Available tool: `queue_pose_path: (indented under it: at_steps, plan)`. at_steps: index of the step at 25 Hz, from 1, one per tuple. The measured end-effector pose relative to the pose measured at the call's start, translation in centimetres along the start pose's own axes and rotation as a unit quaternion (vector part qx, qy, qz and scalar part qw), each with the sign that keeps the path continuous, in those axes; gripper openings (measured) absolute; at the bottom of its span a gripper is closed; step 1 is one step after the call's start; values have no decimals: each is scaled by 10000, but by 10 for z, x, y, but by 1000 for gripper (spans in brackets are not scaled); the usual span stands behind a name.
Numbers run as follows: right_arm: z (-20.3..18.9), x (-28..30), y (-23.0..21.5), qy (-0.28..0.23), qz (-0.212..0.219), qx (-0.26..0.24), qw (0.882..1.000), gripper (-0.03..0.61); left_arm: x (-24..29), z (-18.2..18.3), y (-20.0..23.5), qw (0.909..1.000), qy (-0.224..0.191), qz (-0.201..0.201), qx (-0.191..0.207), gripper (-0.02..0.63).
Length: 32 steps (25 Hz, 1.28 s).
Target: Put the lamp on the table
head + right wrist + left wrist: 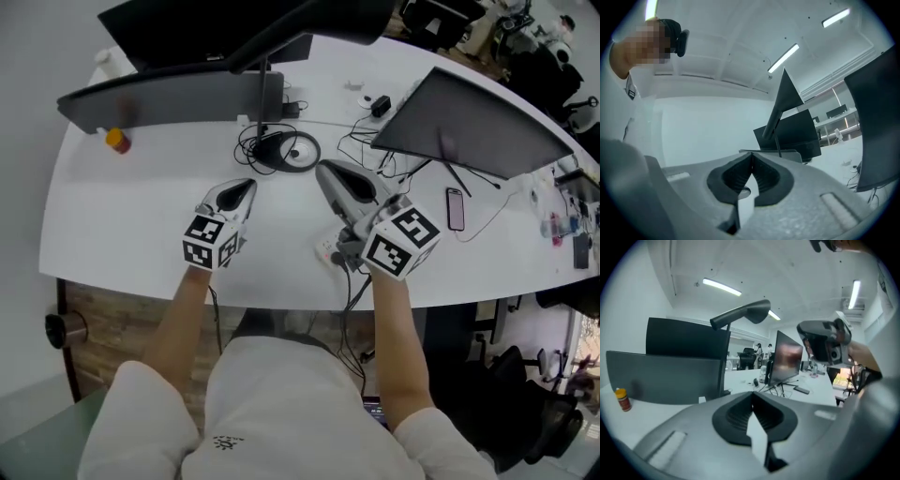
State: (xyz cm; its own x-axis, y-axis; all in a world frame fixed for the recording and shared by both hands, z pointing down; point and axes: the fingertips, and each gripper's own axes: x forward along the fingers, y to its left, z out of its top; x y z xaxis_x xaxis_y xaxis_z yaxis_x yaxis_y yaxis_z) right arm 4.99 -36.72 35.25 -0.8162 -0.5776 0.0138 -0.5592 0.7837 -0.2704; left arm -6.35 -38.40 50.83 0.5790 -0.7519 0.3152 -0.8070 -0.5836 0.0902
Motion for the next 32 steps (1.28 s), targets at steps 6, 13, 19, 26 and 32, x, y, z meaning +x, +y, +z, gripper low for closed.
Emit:
queue_pose_path:
  at_steps: [6, 13, 19, 26, 32]
  plan:
    - [0, -40, 31, -103, 152, 1, 9998, 2, -45, 15, -46, 9997, -138, 154, -155, -6]
    - [-13, -83, 67, -57, 370, 70, 9993, 2, -88, 28, -106, 9993, -368, 37, -86, -6]
    - [-18, -108, 85, -40, 363, 51, 9993, 2, -110, 31, -132, 9988, -480, -40, -122, -6]
    - [-15, -116, 99, -98, 260, -83, 9996, 2, -129, 37, -137, 9980, -609, -152, -94, -8]
    - [-19, -111, 110, -77, 99, -108, 9999, 0, -143, 32, -133, 9982, -500, -318, -56, -8]
